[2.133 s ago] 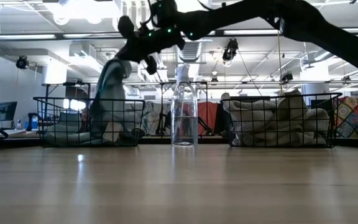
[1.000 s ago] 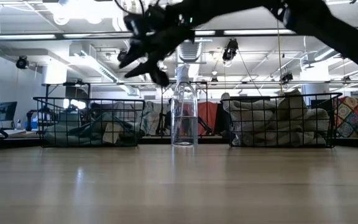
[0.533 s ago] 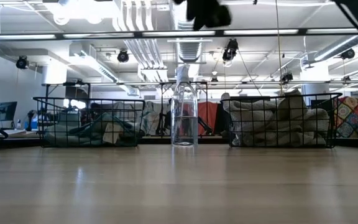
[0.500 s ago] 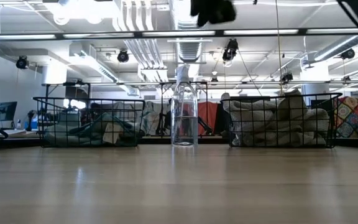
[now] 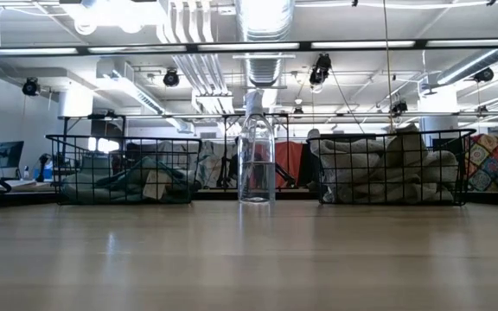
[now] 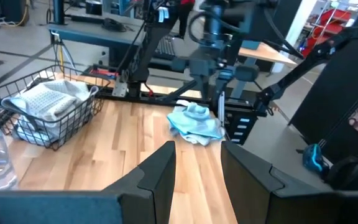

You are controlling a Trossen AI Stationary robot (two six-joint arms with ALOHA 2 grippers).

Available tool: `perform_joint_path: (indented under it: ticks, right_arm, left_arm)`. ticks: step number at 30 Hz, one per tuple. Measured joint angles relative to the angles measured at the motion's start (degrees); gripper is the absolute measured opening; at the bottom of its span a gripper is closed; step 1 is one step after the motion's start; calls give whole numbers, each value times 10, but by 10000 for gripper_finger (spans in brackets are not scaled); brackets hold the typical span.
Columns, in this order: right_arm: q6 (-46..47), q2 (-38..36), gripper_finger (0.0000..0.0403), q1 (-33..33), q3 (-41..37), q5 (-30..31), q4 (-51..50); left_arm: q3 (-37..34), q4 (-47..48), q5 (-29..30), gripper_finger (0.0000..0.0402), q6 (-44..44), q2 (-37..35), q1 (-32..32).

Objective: Sort microfiber towel by color & place in baskets
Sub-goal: Put the blue microfiber towel into the left black wire basket

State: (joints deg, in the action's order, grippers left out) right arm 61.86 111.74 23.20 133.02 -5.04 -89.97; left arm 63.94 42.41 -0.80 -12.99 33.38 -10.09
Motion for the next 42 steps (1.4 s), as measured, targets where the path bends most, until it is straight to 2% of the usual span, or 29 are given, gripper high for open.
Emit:
perform_joint_path:
  ticks: [6, 13, 19, 22, 27, 32, 37, 42]
  right_arm:
    - [22, -9, 100, 38, -73, -31, 0]
    - [52, -66, 102, 73, -231, -98, -1]
    - [112, -149, 105, 101, -361, -102, -1]
    - [150, -195, 104, 114, -422, -81, 9]
    - [198, -277, 105, 126, -534, -45, 106]
    - [237, -336, 103, 140, -654, -47, 215]
    - [276, -367, 111, 156, -744, -71, 289]
    - [306, -380, 128, 160, -795, -72, 367]
  left_arm:
    - [0, -11, -17, 113, -2, 13, 0]
    - [0, -44, -18, 113, 1, 29, 0]
    - [0, -71, -18, 113, 5, 45, 0]
    - [0, -83, -18, 113, 5, 55, 0]
    - [0, -96, -18, 113, 3, 69, 0]
    - [0, -102, -18, 113, 0, 84, 0]
    - [0, -110, -18, 113, -2, 96, 0]
    - [0, -126, -18, 113, -2, 105, 0]
